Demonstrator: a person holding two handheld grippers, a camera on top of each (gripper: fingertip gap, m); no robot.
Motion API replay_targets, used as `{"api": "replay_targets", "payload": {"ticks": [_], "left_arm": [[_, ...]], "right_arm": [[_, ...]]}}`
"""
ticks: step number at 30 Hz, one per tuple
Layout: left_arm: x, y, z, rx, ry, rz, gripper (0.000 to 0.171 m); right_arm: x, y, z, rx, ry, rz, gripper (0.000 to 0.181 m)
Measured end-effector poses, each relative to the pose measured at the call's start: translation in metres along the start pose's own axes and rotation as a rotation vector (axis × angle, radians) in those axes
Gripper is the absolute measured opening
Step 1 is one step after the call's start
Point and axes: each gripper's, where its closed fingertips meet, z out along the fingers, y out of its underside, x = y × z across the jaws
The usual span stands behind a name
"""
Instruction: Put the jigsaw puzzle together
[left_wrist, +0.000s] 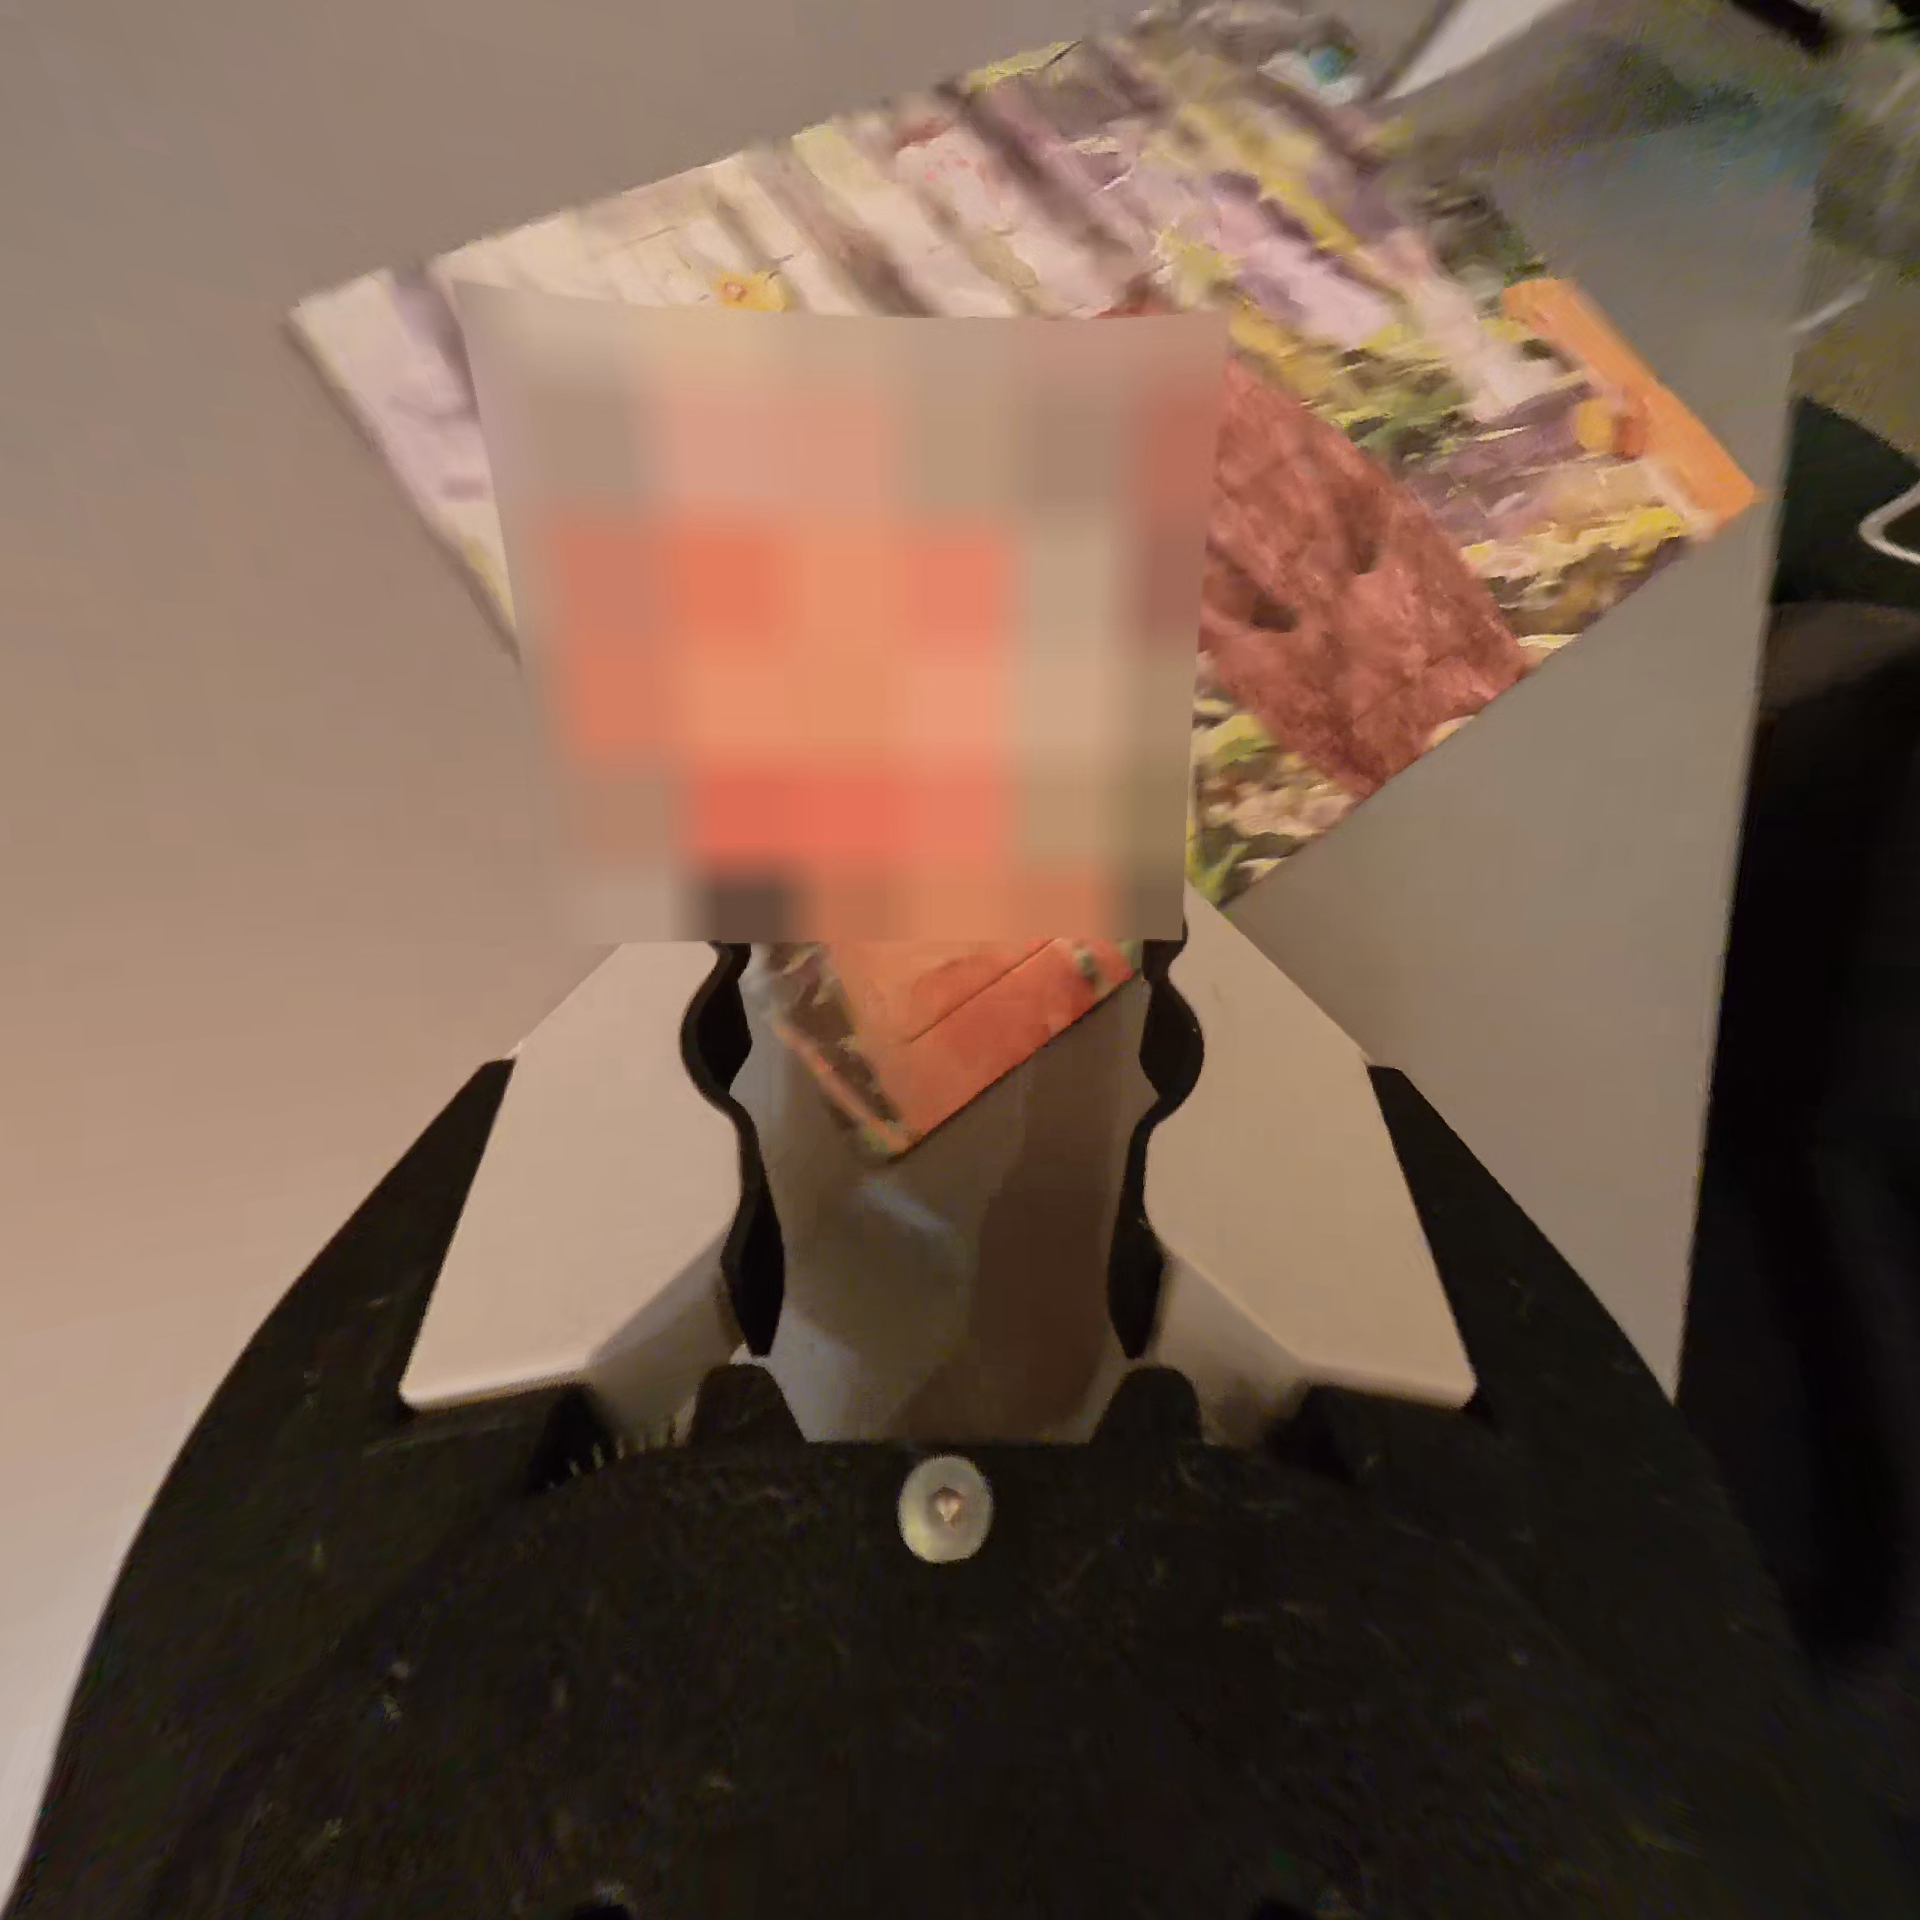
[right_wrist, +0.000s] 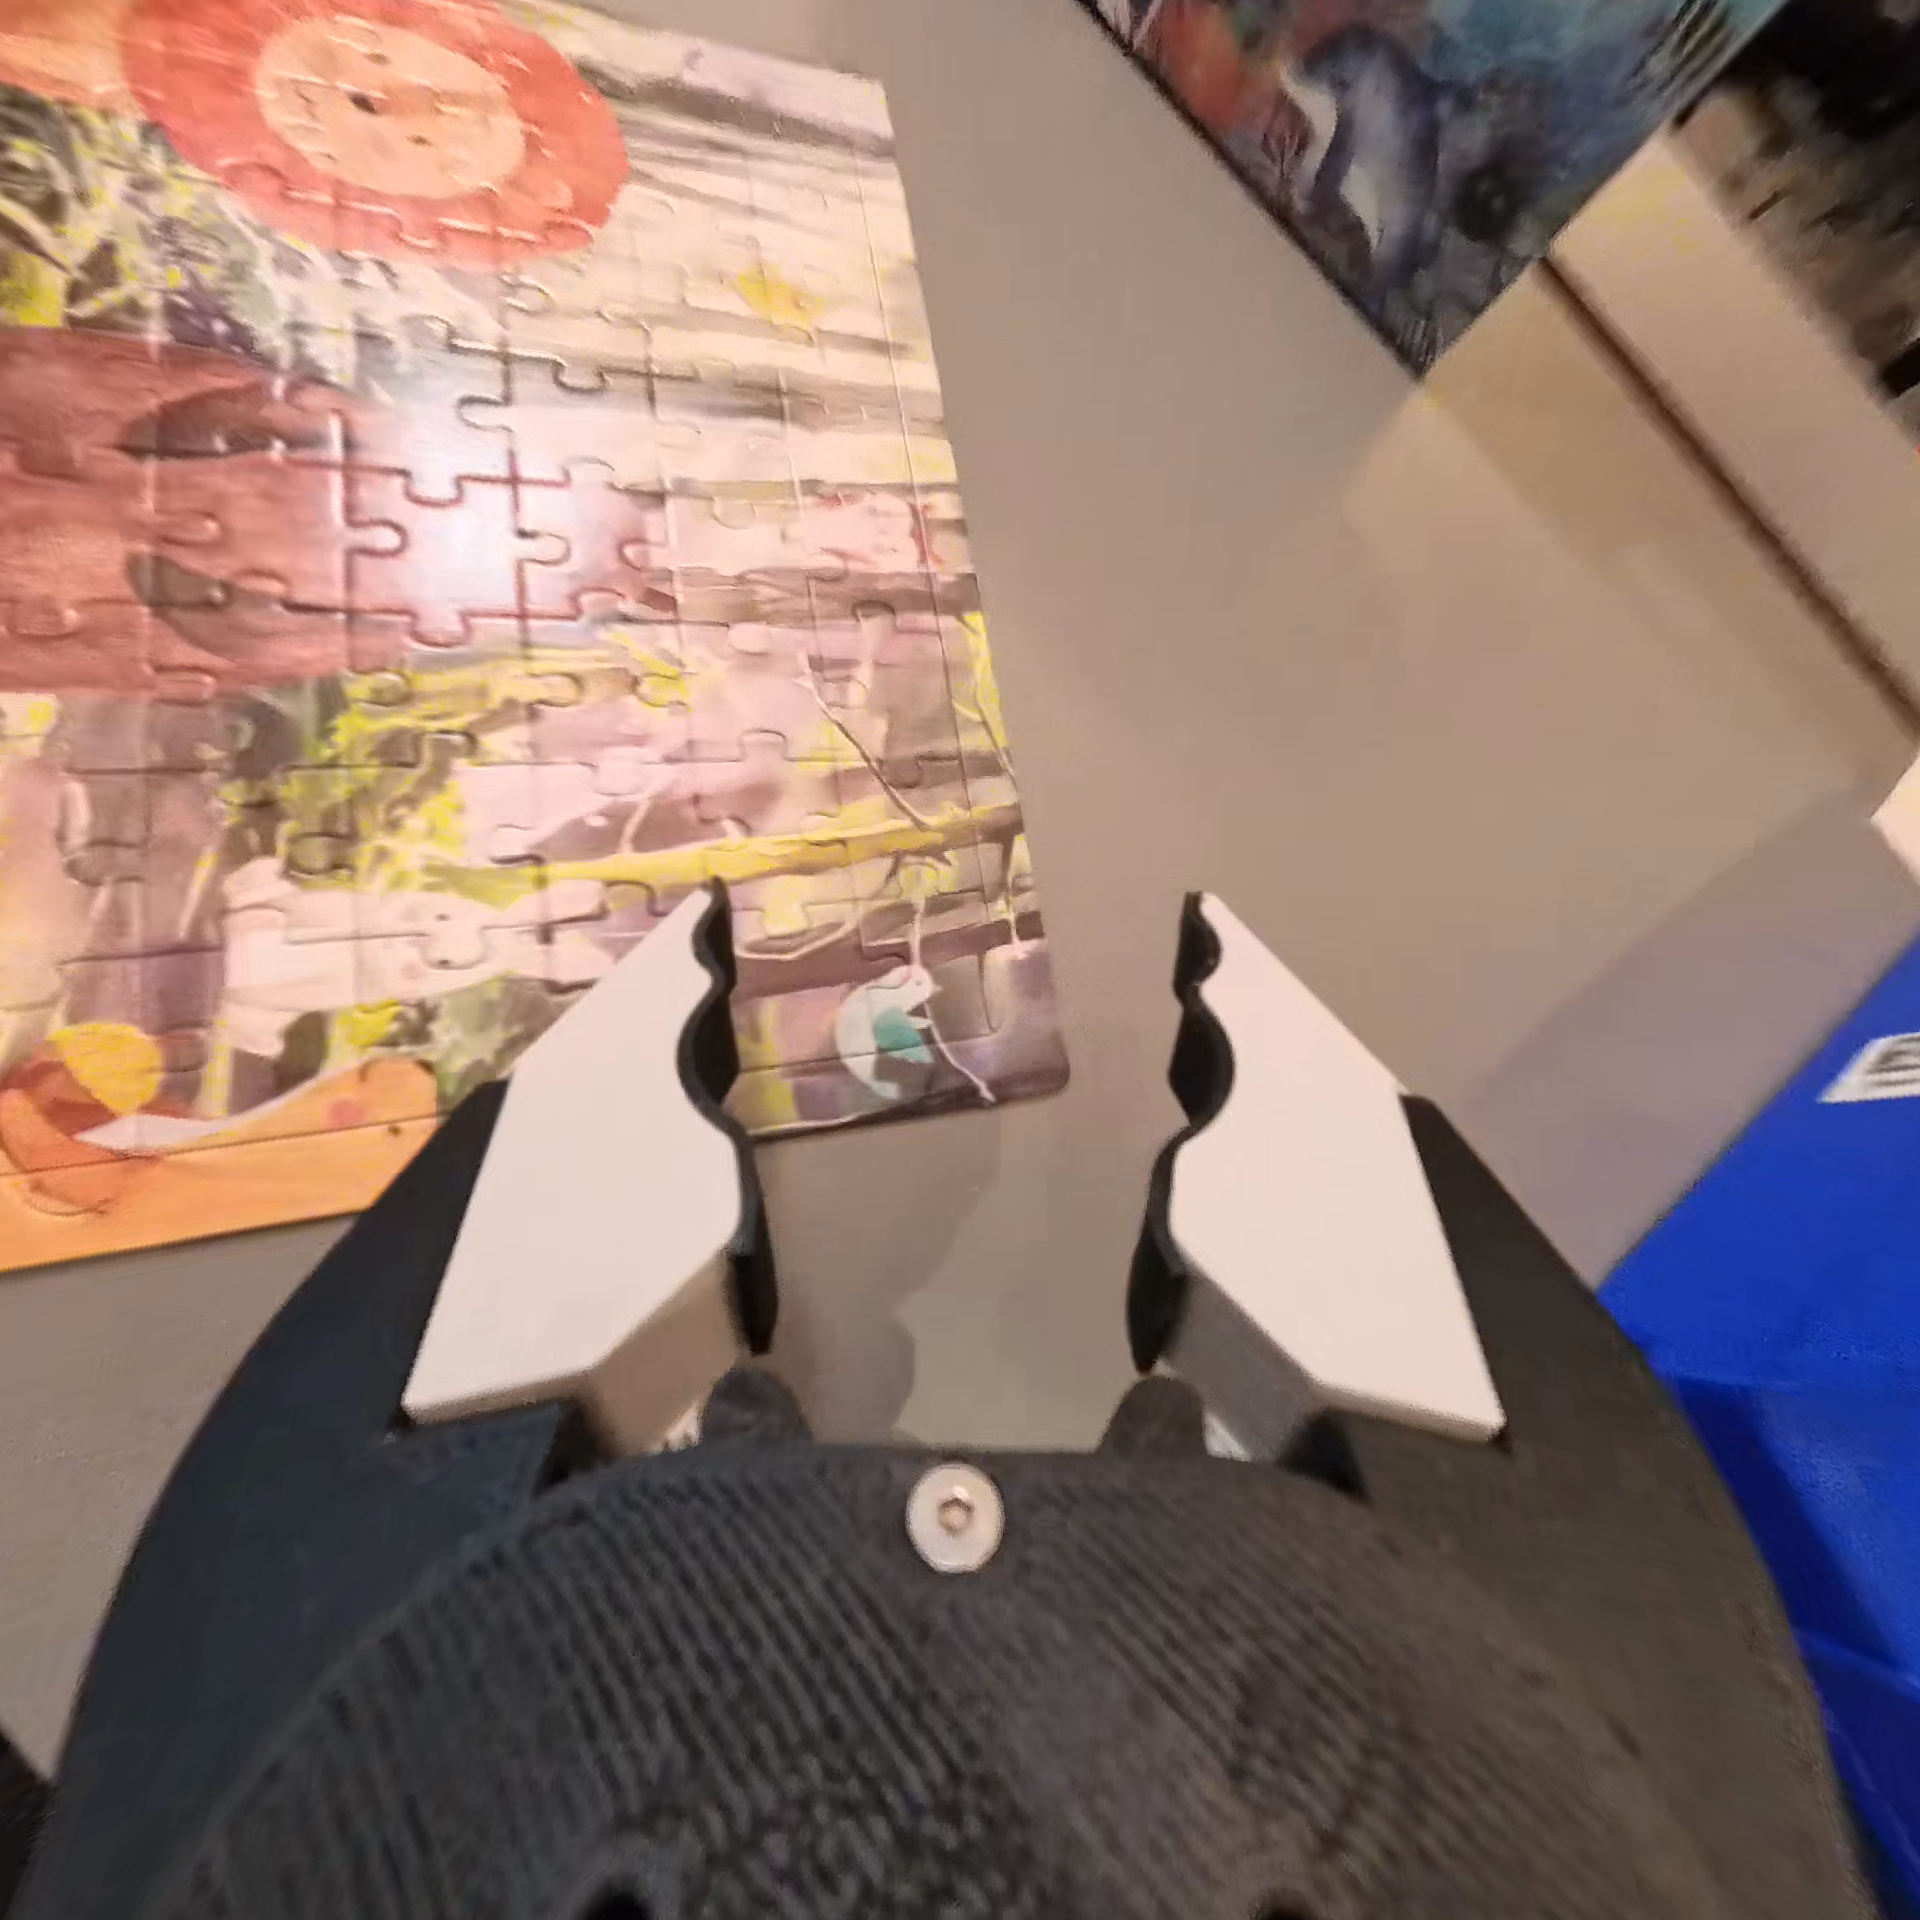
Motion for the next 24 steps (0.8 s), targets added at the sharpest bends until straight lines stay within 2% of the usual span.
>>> {"api": "replay_targets", "payload": {"ticks": [3, 5, 7, 9, 11, 15, 24], "left_arm": [[0.022, -0.009, 0.001, 0.031, 0.005, 0.074, 0.076], [0.020, -0.003, -0.001, 0.010, -0.067, 0.095, 0.077], [0.014, 0.004, -0.005, 0.003, -0.114, 0.073, 0.078], [0.011, 0.005, -0.013, 0.033, -0.105, 0.020, 0.080], [0.012, 0.006, -0.020, 0.056, -0.088, -0.023, 0.081], [0.018, 0.014, -0.020, 0.036, -0.110, -0.003, 0.085], [0.053, 0.011, -0.004, 0.045, -0.024, -0.020, 0.089]], "right_arm": [[-0.001, 0.015, 0.011, -0.037, -0.144, 0.139, 0.089], [-0.007, 0.022, 0.013, -0.045, -0.213, 0.204, 0.089], [-0.012, 0.026, 0.014, -0.045, -0.237, 0.229, 0.088], [-0.019, 0.026, 0.009, -0.043, -0.251, 0.239, 0.085], [-0.034, 0.029, -0.001, -0.073, -0.269, 0.249, 0.089], [-0.080, 0.039, -0.034, -0.130, -0.316, 0.252, 0.082], [-0.207, 0.034, -0.093, 0.009, -0.420, 0.345, 0.056]]}}
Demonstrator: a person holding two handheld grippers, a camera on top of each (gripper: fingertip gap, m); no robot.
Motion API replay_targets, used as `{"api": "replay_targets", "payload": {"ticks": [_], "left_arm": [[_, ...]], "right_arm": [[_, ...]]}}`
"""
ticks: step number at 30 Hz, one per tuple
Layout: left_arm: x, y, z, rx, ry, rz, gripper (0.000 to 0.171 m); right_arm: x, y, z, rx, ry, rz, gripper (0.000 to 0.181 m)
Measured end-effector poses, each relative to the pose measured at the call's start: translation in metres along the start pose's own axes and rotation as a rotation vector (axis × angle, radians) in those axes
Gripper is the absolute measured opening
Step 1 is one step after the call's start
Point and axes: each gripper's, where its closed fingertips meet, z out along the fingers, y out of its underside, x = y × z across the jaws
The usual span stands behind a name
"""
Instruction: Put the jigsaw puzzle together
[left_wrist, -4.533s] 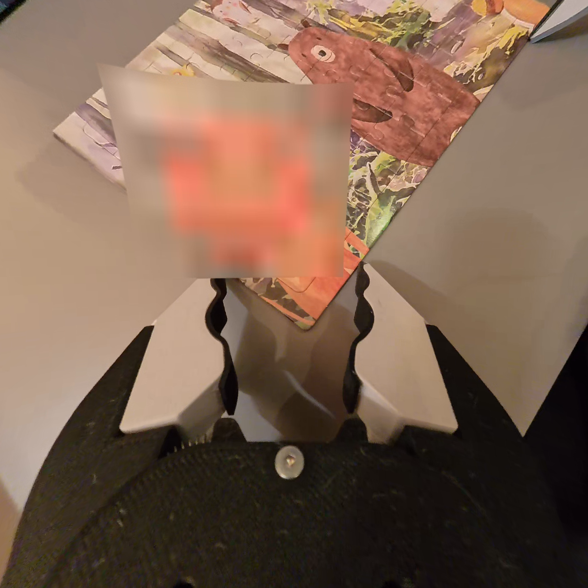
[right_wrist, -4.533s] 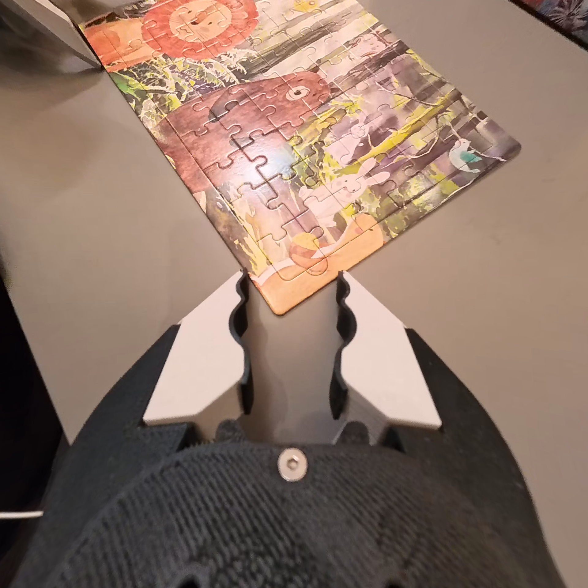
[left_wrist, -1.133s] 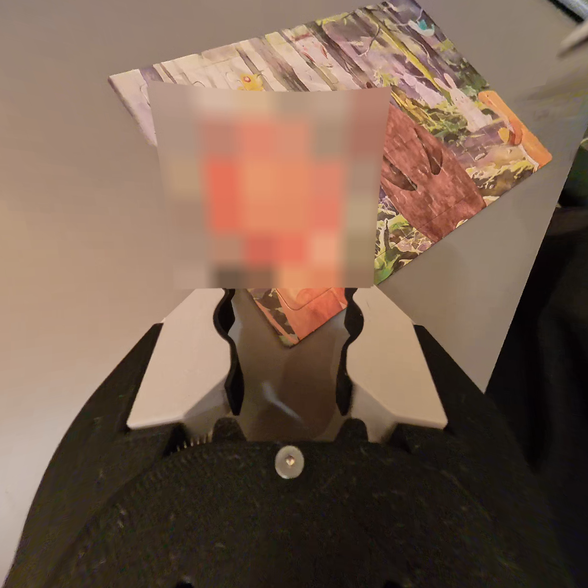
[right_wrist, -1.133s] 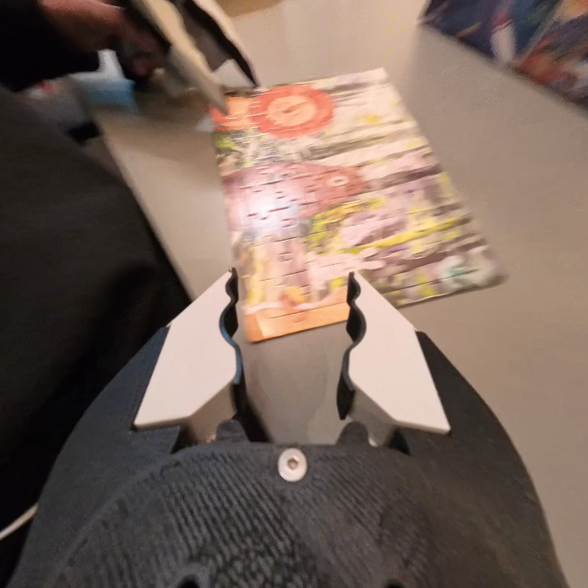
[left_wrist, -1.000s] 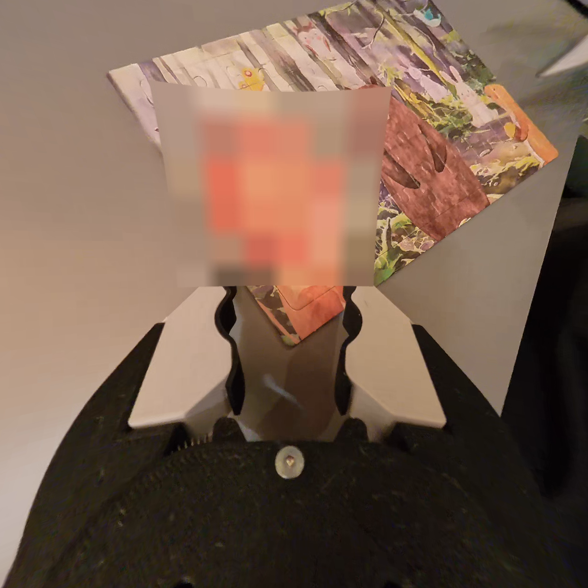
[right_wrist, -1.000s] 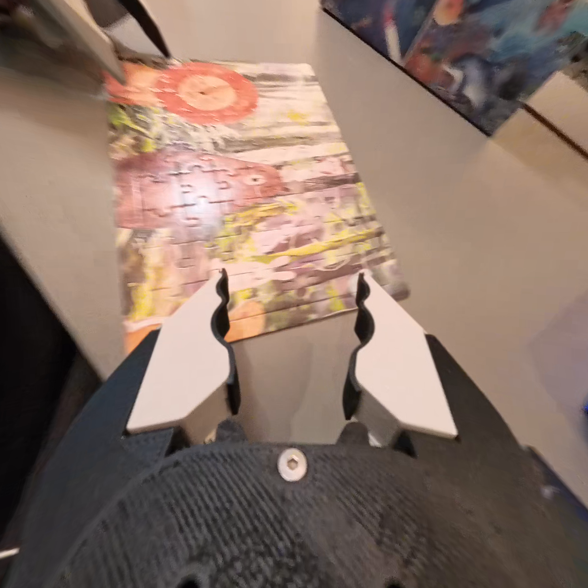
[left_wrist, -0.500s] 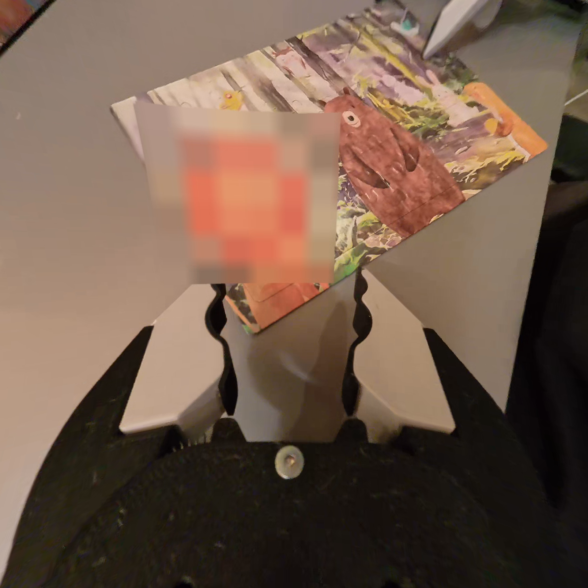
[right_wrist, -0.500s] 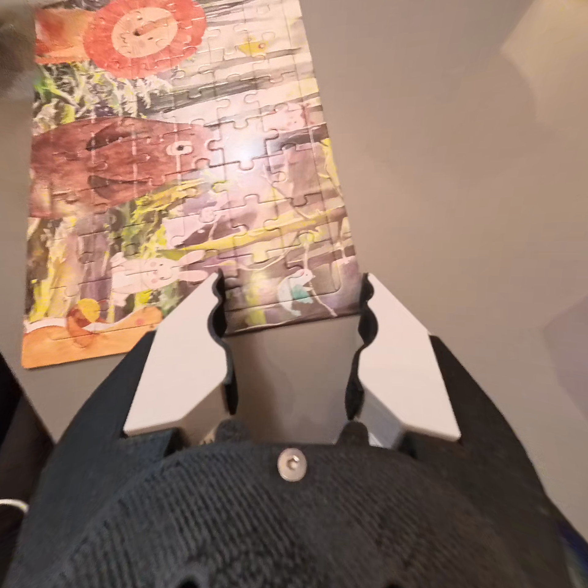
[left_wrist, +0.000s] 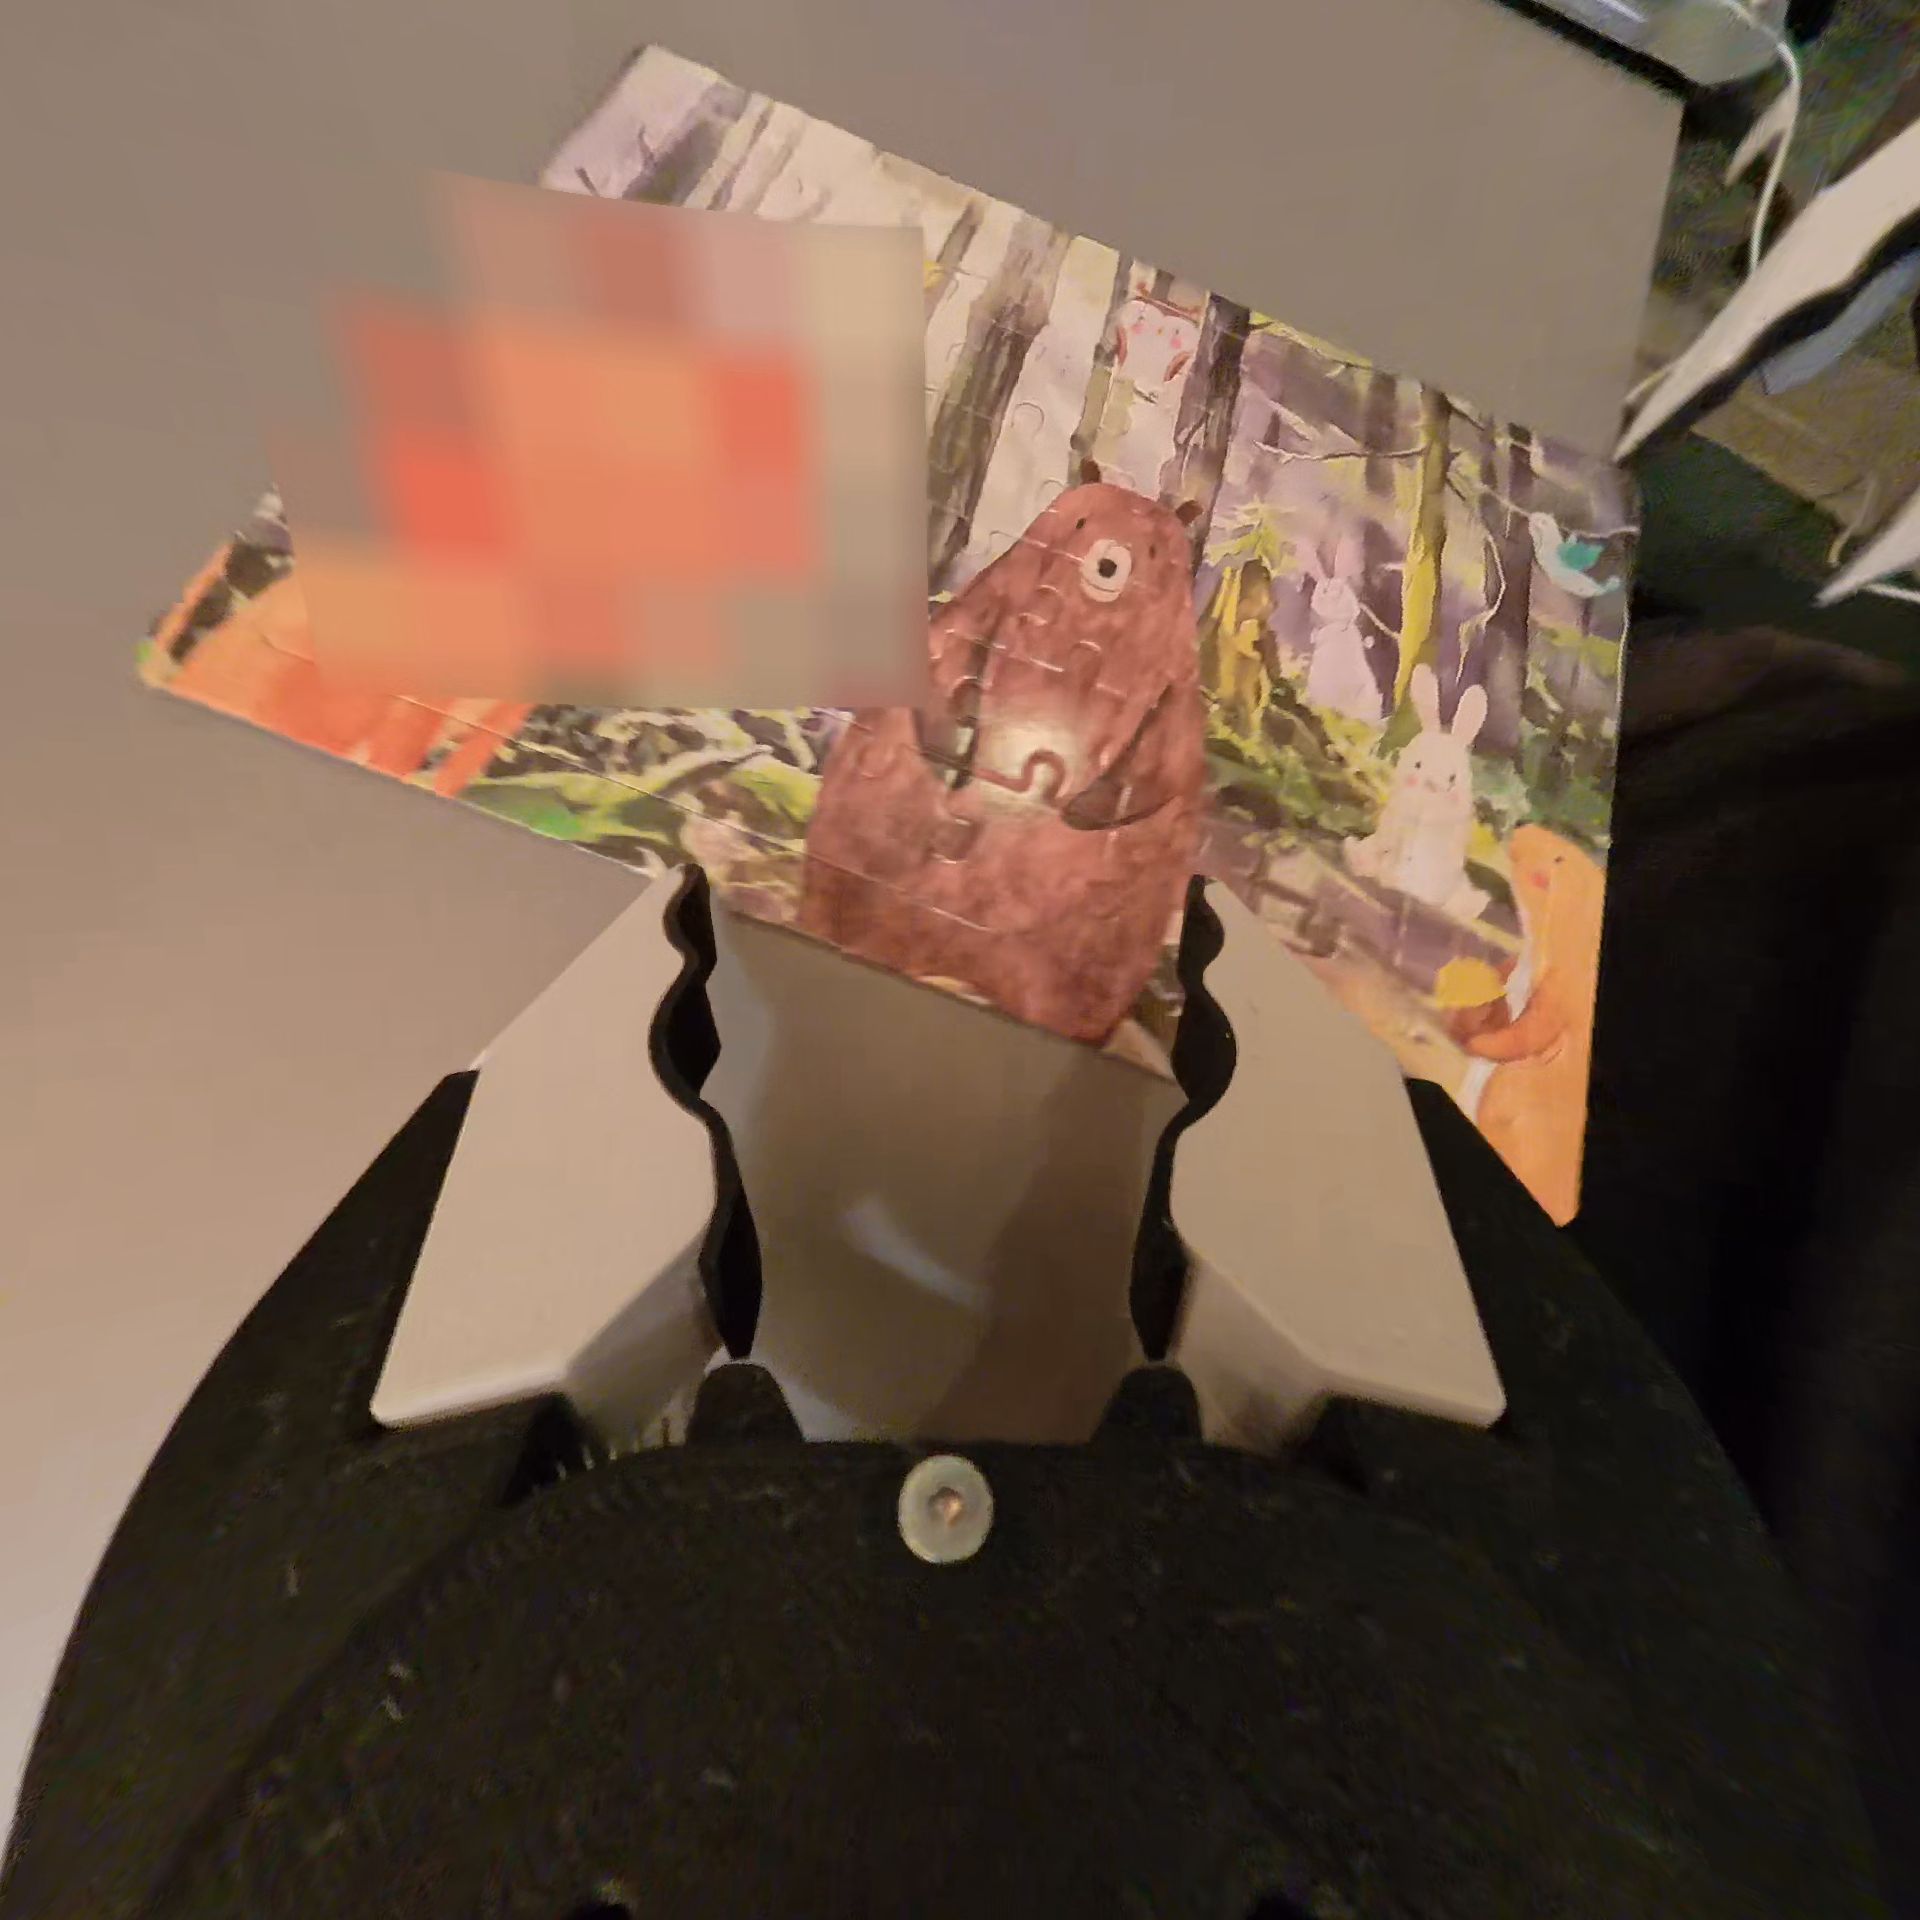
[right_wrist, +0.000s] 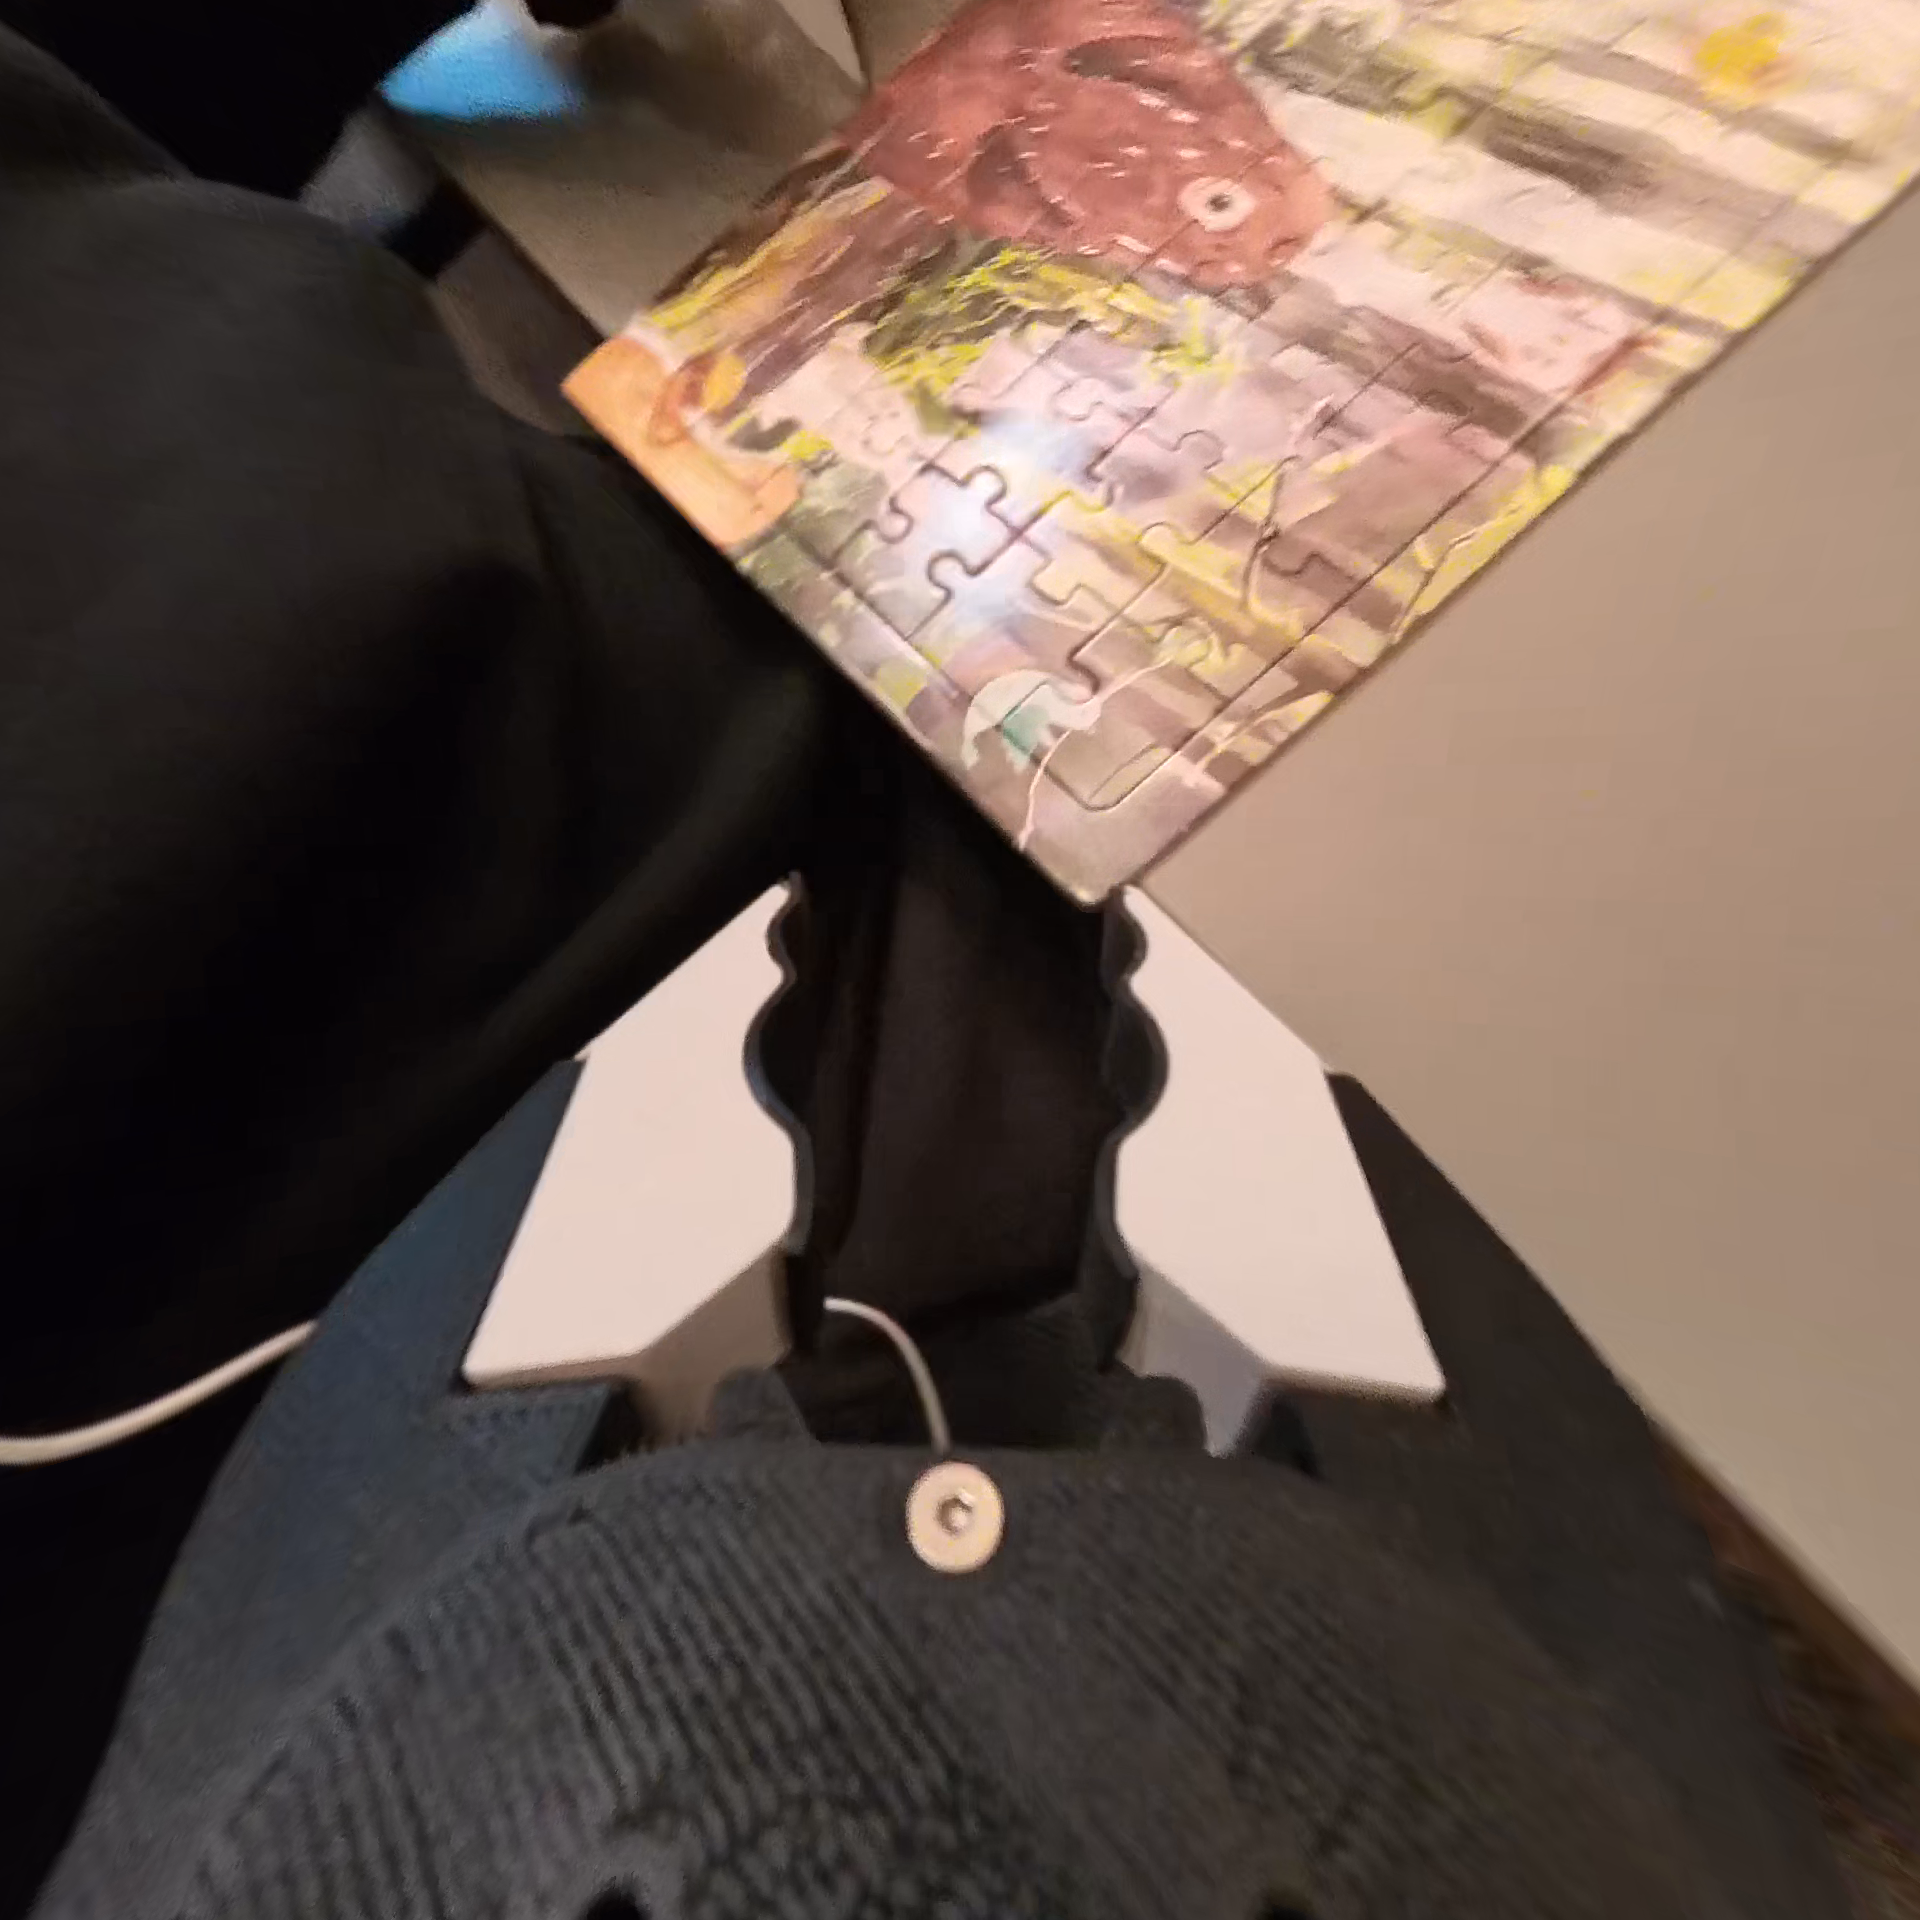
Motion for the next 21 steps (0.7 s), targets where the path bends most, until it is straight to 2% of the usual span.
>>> {"api": "replay_targets", "payload": {"ticks": [3, 5, 8, 9, 13, 19, 21], "left_arm": [[0.019, 0.003, 0.004, -0.003, 0.027, 0.021, 0.088], [0.029, 0.004, 0.006, -0.009, 0.039, 0.032, 0.089], [0.030, 0.004, 0.005, -0.012, 0.000, 0.076, 0.088], [0.029, 0.004, 0.004, -0.013, -0.008, 0.078, 0.088], [0.030, -0.004, 0.000, 0.028, 0.022, 0.049, 0.084], [0.036, -0.015, 0.002, 0.071, 0.049, 0.056, 0.077], [0.039, -0.017, 0.004, 0.079, 0.058, 0.069, 0.076]], "right_arm": [[-0.031, 0.016, 0.010, 0.002, -0.104, 0.083, 0.054], [-0.037, 0.024, 0.016, 0.003, -0.109, 0.104, 0.054], [-0.029, 0.022, 0.017, 0.043, -0.058, 0.185, 0.052], [-0.023, 0.022, 0.017, 0.057, -0.048, 0.264, 0.045], [-0.009, 0.006, 0.011, 0.212, -0.163, 0.596, 0.033], [-0.003, -0.010, 0.017, 0.330, -0.289, 0.815, 0.028], [-0.001, -0.014, 0.017, 0.379, -0.364, 0.900, 0.019]]}}
